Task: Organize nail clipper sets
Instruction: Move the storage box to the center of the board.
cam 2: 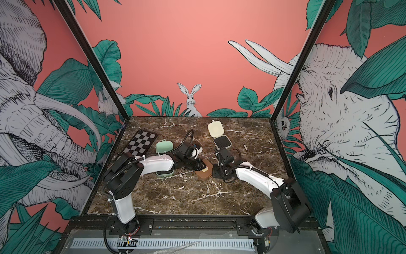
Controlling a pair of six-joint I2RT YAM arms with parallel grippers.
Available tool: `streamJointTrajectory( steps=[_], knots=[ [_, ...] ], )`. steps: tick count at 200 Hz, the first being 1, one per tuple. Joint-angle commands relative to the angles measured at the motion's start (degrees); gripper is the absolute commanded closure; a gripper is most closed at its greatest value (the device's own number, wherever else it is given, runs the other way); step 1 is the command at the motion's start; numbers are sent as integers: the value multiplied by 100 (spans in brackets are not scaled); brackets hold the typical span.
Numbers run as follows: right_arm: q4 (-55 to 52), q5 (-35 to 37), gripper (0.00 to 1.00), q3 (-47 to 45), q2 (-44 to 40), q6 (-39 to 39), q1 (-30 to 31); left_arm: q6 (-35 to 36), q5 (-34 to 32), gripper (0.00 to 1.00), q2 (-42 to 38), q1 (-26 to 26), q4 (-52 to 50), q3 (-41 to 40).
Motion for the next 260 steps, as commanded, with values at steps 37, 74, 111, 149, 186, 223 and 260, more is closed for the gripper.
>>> streamJointTrajectory(
  steps=[37,74,111,149,186,223,260],
  knots=[
    [509,-122,65,238,795,243,53,-57,-474,72,66,-24,-874,-147],
    [742,-147,68,295,1259,280,52,34,-447,71,26,-25,-1069,72],
    [952,-127,72,285,1523,346,44,116,-439,69,-141,-15,-1266,142],
    [918,-93,74,372,1714,293,44,481,-926,54,-725,138,-1991,354],
    [636,102,74,496,1692,96,37,1187,-1217,49,-692,592,-2873,941],
    [454,146,74,587,1661,-48,-8,1607,-1127,49,-279,754,-3018,1558],
    [378,147,74,626,1617,-118,-36,1840,-557,50,377,796,-3297,2168]
  ],
)
